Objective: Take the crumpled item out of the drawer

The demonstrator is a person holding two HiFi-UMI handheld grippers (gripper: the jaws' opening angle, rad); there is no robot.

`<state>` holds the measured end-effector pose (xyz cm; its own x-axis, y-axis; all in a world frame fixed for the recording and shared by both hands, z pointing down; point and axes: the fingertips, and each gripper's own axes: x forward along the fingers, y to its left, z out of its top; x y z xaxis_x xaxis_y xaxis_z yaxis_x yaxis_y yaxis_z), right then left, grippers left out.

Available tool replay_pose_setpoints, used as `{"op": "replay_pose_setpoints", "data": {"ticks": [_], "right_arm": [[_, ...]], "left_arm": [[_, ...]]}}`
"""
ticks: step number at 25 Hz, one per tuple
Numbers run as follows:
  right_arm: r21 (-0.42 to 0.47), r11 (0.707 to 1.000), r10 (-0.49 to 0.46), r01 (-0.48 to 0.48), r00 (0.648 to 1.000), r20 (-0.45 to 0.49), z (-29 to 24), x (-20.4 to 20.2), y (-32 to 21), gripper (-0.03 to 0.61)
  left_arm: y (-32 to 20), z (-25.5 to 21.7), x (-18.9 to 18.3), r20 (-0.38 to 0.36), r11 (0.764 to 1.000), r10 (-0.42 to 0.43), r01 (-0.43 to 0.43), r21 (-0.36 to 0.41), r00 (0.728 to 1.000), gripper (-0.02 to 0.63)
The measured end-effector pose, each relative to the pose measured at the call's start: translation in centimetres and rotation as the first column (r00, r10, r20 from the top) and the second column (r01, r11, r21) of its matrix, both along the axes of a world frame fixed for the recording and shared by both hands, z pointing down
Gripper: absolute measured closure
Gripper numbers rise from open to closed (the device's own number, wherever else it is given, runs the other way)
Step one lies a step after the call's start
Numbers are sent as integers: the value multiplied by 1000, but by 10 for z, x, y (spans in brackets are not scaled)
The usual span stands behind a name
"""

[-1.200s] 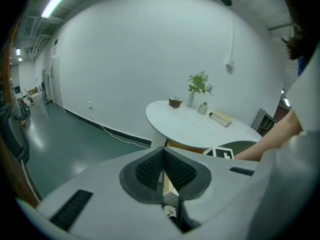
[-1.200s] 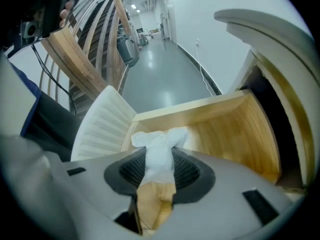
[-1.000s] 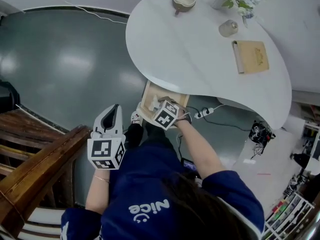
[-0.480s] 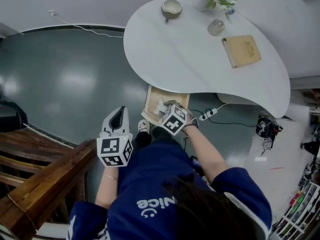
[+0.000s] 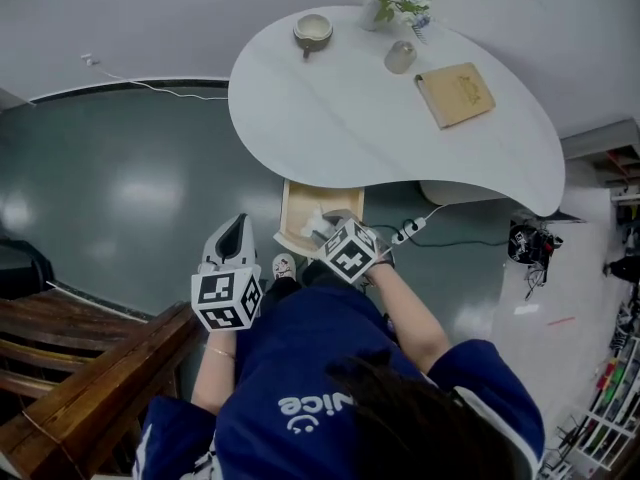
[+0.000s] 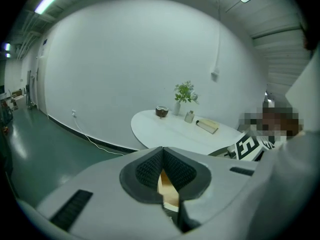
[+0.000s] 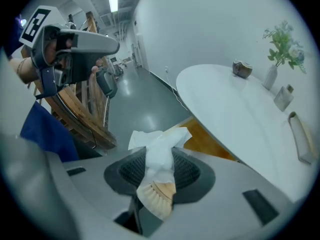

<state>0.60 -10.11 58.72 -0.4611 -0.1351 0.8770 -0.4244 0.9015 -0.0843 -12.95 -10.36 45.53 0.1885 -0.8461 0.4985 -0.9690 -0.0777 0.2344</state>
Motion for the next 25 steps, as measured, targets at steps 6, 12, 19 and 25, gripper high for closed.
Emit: {"op": "replay_pose_setpoints", "data": {"ticks": [6, 12, 19, 25], "right_arm": [[-14, 997, 77, -77, 995, 55, -21, 14, -1, 433], [8, 974, 224, -227, 966, 129, -47, 33, -14, 433], [27, 934, 344, -357, 916, 204, -74, 56, -22, 431], [76, 889, 413, -452, 861, 295, -107, 69, -37, 431]], "left_arm": [[-4, 4, 32, -17, 996, 87, -87, 4, 996, 609], [-11, 0, 60, -25, 989, 144, -144, 23, 989, 611], [-21, -10, 78, 21, 981, 184, -185, 63, 983, 611], [-30, -31, 84, -30, 976, 197, -193, 104, 980, 610]]}}
